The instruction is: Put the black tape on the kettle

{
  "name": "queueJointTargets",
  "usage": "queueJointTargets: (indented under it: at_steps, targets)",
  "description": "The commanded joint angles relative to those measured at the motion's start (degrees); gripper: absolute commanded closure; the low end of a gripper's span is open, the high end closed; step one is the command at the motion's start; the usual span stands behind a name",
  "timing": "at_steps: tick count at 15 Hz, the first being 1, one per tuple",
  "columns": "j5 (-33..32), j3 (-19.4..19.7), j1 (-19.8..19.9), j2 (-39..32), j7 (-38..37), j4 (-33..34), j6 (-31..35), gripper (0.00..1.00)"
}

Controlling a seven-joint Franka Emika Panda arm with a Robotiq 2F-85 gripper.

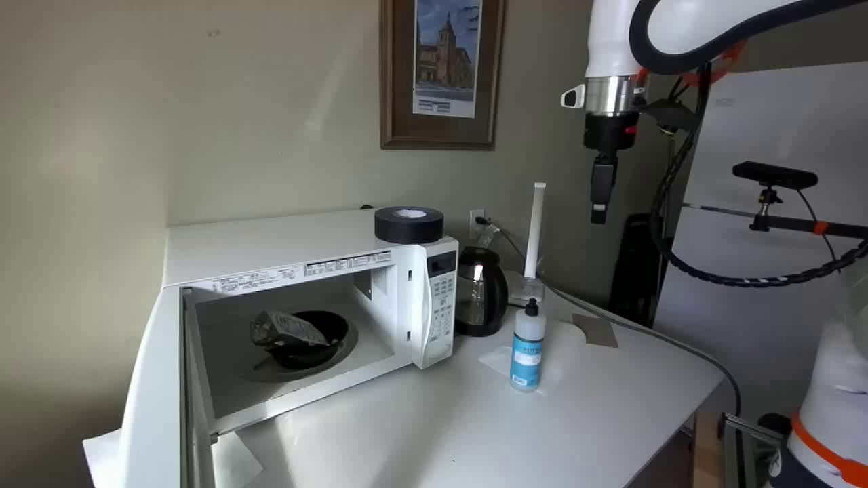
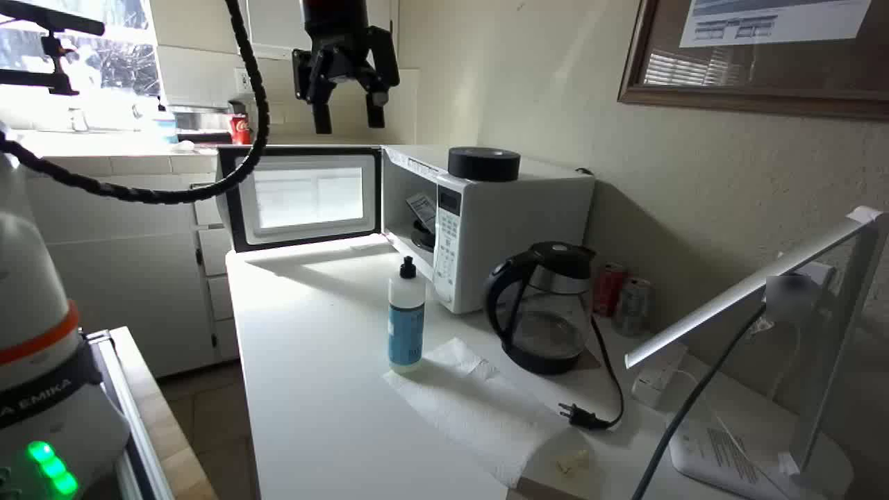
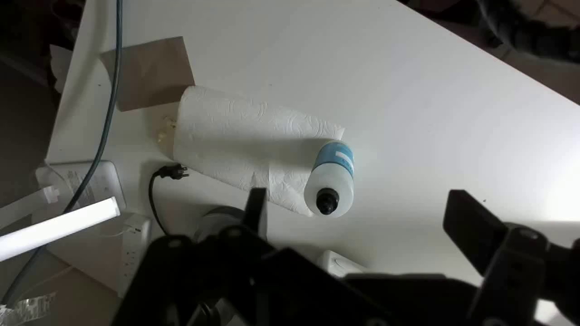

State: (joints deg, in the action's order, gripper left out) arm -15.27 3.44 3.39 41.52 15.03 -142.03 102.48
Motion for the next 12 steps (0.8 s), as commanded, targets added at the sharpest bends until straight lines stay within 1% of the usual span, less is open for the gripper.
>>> queueJointTargets:
  at_steps: [1,3,6,10,11,12]
  targets:
    - [-0.5,0.7,-1.0,0.0,-0.5,0.2,-0.3,0.0]
    - [4.1,0.4,-0.5,-3.3,-7.3,3.2,0.6,0.0]
    - [8.9,-0.6,-0.2,-9.5,-14.9,9.9,2.6,0.0]
    - [11.9,-2.3,1.3,-15.7,-26.2,17.9,5.1,0.0]
    - [10.3,-1.4,0.4,-11.6,-21.4,13.6,4.9,0.0]
    - [10.5,-1.7,0.6,-13.3,-23.4,15.5,5.1,0.0]
